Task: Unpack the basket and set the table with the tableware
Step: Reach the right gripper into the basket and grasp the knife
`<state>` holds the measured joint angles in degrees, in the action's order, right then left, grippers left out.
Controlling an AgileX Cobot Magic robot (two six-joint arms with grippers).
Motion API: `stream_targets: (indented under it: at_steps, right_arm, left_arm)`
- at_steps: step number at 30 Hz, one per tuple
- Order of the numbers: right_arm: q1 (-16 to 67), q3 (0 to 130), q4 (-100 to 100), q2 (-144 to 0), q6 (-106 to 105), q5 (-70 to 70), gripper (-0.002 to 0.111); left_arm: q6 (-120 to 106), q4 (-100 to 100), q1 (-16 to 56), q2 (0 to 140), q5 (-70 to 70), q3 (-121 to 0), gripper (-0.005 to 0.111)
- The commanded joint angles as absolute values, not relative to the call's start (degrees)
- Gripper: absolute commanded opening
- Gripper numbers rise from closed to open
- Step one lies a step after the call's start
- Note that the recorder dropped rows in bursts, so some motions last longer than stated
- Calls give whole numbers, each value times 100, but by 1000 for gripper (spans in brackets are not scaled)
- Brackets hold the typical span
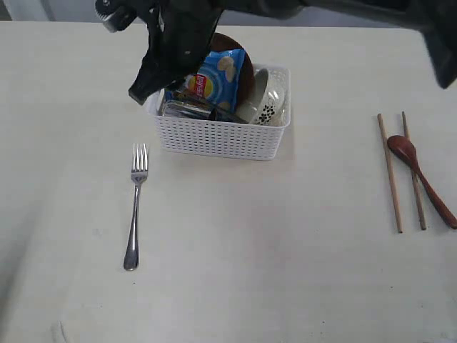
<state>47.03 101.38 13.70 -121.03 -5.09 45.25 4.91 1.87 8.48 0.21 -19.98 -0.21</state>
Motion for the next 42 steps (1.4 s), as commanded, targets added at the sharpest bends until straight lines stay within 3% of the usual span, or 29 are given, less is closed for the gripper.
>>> stream_targets:
  at_steps: [1, 25, 26, 29, 30, 42]
  right_arm:
    - [4753, 10368, 1743, -12485, -431, 4649, 41]
    - [4753, 10456, 2918, -13002, 440, 3941, 41]
    - [4753, 10456, 3035, -13002, 529, 3930, 38]
    - [4753, 10456, 3156, -13002, 616, 3946, 4]
    - [4753, 10456, 3156, -13002, 620, 3946, 0]
    - [5022, 10456, 3261, -11910, 505, 4123, 0]
  left_arm:
    - [473, 182, 875, 0, -1985, 0, 0]
    - [473, 182, 875, 0, -1985, 0, 0]
    - [473, 182, 875, 0, -1985, 0, 0]
    - [473, 182, 875, 0, -1985, 0, 0]
    - [473, 182, 875, 0, -1985, 0, 0]
    - [473, 182, 875, 0, -1985, 0, 0]
